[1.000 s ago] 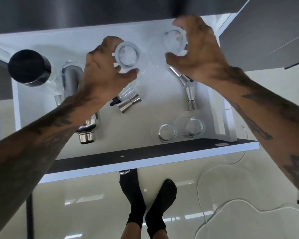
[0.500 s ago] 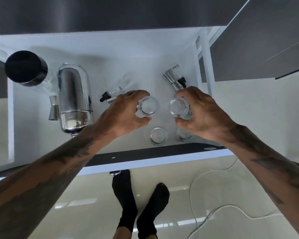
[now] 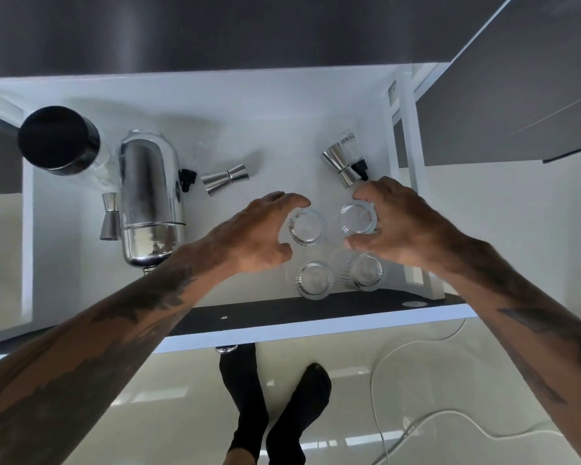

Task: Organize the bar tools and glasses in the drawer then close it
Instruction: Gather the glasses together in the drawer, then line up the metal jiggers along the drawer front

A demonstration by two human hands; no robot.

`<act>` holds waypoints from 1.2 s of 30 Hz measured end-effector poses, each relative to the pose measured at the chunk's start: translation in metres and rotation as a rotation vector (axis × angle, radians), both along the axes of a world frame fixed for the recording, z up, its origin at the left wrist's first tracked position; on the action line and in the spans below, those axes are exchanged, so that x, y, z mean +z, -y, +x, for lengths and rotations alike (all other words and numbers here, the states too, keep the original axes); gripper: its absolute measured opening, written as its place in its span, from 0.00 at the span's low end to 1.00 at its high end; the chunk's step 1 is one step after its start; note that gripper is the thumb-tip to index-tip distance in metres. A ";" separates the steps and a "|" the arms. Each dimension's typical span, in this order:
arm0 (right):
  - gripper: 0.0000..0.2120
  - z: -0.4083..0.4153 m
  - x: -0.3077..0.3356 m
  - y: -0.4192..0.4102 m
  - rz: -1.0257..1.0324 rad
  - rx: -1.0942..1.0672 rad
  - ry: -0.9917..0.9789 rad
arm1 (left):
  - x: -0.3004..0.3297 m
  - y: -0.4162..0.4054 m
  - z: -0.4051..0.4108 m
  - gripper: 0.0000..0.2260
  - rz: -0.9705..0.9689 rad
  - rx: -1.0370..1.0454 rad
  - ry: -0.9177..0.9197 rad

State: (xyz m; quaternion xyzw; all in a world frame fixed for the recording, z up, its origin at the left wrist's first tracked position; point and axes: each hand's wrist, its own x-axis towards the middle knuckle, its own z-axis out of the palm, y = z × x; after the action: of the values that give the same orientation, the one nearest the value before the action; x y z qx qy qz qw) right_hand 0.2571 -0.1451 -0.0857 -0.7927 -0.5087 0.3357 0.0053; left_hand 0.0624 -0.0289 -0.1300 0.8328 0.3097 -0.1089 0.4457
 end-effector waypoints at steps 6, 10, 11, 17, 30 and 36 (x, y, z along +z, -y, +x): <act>0.19 0.034 0.013 -0.027 -0.002 -0.227 0.113 | -0.003 -0.074 -0.017 0.21 0.438 0.248 0.040; 0.07 0.013 -0.011 -0.054 -0.211 -0.035 0.285 | -0.025 -0.096 -0.014 0.21 0.605 -0.031 -0.271; 0.06 0.011 -0.016 -0.059 -0.253 -0.014 0.273 | -0.029 -0.095 -0.012 0.20 0.630 -0.067 -0.290; 0.08 0.015 -0.026 -0.079 -0.359 0.019 0.301 | -0.042 -0.087 -0.015 0.23 0.577 0.112 -0.192; 0.17 -0.036 0.041 -0.048 0.379 0.040 0.002 | -0.003 0.002 -0.103 0.19 0.106 0.115 0.175; 0.18 -0.123 0.018 -0.031 0.114 0.346 -0.178 | -0.012 0.004 -0.103 0.14 0.188 -0.033 0.098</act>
State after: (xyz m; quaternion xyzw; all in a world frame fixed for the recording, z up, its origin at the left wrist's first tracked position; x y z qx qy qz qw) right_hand 0.1337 -0.1143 -0.0680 -0.6591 -0.6530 0.3712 0.0376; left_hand -0.0410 -0.0330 -0.1416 0.8804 0.2827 -0.0458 0.3781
